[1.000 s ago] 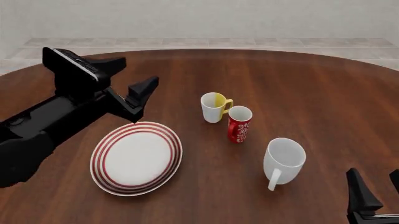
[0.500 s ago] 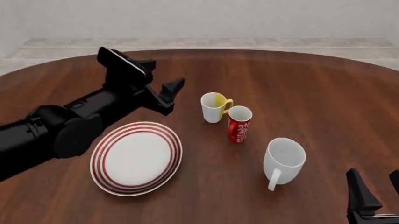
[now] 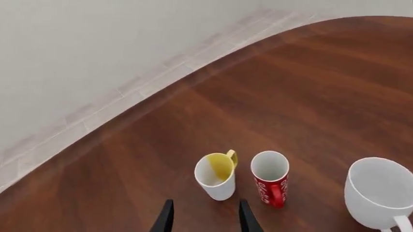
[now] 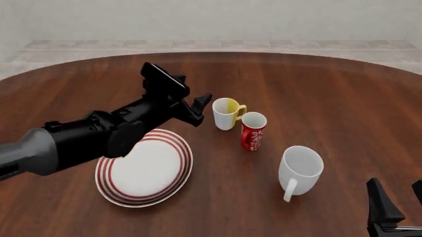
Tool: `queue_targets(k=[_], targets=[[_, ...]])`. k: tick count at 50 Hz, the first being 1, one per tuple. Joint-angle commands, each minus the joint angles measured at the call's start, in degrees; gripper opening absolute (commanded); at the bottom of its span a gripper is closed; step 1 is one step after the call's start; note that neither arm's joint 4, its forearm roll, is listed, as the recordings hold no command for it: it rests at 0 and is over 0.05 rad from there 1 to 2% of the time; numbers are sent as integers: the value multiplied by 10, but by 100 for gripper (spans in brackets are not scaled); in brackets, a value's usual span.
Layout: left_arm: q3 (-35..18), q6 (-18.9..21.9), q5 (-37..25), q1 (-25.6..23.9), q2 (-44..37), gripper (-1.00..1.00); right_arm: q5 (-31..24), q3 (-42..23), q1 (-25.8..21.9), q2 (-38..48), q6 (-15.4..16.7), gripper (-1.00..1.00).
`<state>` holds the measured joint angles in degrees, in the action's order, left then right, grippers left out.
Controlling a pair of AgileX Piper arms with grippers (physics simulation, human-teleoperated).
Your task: Pick up the red mug and put it on the plate
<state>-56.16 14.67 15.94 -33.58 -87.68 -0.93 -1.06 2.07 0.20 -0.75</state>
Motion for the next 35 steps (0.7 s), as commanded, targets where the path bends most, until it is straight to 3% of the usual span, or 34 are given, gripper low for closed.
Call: queue_targets(k=[1, 35], targets=[[-25, -1, -3, -10, -47, 100, 0, 0, 0, 0, 2, 100], [-64, 2, 5, -31, -127, 100, 8, 7, 2, 0, 2, 100]])
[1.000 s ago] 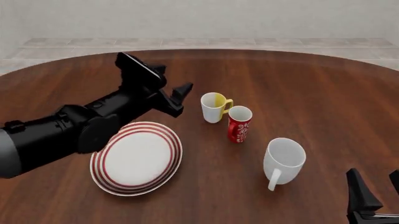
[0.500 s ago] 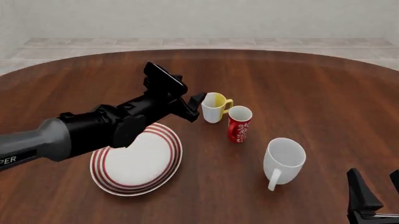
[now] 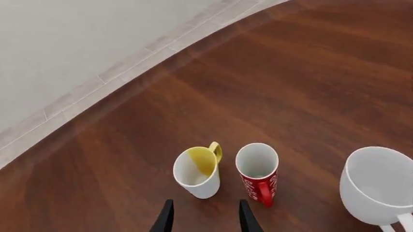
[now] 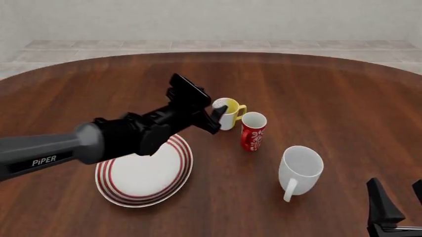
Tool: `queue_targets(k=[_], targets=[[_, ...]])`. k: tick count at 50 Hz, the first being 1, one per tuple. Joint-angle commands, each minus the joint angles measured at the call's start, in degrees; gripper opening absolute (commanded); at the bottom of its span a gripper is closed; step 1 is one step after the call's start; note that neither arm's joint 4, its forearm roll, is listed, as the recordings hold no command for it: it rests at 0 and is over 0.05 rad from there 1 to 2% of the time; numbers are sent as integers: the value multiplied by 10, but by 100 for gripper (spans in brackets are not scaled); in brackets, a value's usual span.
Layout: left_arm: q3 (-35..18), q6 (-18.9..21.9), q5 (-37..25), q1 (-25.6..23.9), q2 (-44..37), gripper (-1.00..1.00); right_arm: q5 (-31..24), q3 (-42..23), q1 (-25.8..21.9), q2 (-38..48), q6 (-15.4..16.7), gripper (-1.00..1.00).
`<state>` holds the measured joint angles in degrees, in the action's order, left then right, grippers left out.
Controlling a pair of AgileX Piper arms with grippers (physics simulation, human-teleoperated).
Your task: Pick up the red mug and put it on the plate
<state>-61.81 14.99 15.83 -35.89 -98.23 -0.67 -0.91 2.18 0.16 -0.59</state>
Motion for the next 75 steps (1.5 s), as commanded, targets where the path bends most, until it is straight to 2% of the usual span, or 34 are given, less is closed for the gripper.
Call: queue_targets(k=[1, 19, 58, 75], targets=[[-10, -3, 6, -8, -23, 100, 7, 6, 1, 0, 1, 100], [-29, -18, 3, -25, -42, 100, 7, 9, 1, 0, 0, 100], [-36, -38, 24, -64, -75, 100, -4, -1, -1, 0, -4, 100], [-46, -61, 31, -69, -103, 100, 0, 1, -1, 4, -6, 100]])
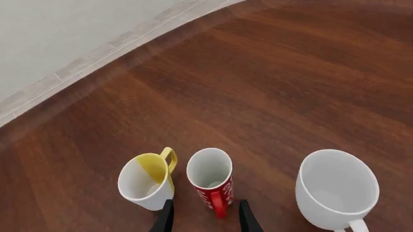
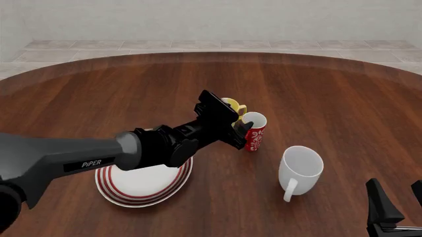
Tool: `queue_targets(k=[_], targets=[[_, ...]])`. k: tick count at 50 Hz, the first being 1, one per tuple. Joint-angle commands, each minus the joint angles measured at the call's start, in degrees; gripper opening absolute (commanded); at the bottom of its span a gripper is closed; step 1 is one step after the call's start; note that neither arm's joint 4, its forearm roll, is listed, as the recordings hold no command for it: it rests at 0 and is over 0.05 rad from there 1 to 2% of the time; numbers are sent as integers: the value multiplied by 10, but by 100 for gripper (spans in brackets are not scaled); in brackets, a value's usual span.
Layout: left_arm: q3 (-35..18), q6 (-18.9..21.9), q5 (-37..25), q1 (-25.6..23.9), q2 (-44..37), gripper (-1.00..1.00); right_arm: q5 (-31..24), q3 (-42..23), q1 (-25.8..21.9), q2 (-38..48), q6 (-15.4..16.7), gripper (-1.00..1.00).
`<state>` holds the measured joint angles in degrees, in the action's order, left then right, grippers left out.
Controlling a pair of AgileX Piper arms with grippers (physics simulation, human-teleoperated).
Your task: Pick up the red mug and put it on the plate
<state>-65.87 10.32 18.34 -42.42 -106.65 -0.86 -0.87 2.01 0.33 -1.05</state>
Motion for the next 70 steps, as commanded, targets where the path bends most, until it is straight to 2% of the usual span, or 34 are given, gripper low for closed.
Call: queue_targets(k=[1, 5, 70], targets=[[-5, -16, 6, -4, -20, 100, 2, 1, 0, 2, -1, 100], [-6, -25, 8, -2, -29, 100, 3, 2, 1, 1, -1, 100], [-44, -20, 41, -1, -117, 100, 5, 8, 10, 2, 1, 100]])
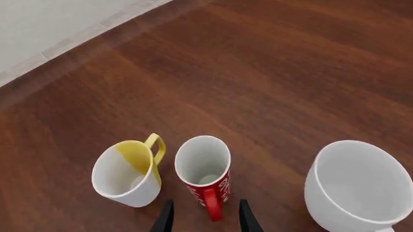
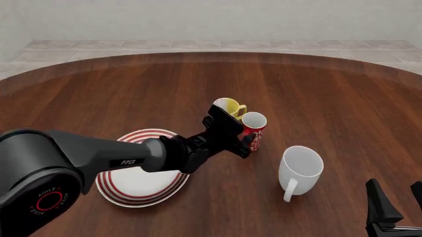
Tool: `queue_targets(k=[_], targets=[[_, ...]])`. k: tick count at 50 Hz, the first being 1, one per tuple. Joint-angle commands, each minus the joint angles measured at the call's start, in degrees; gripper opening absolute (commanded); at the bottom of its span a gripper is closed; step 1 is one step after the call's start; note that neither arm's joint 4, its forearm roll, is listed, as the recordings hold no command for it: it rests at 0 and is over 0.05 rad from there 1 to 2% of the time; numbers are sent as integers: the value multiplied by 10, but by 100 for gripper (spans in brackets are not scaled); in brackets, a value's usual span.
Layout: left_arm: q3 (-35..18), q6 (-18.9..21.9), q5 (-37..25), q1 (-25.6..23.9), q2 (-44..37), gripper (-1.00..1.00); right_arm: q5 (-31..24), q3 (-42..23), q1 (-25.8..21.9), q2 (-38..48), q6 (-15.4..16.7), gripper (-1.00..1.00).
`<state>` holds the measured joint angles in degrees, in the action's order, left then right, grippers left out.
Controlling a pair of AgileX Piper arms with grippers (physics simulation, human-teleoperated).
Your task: Pick up the red mug and put it on the plate
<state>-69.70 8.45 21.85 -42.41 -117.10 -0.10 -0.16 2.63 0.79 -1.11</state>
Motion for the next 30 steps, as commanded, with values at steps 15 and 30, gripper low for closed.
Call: queue_targets(k=[15, 30], targets=[[-7, -1, 12, -2, -19, 100, -9, -1, 8, -6, 3, 100], [-6, -13, 16, -2, -28, 100, -10, -3, 8, -3, 5, 100]])
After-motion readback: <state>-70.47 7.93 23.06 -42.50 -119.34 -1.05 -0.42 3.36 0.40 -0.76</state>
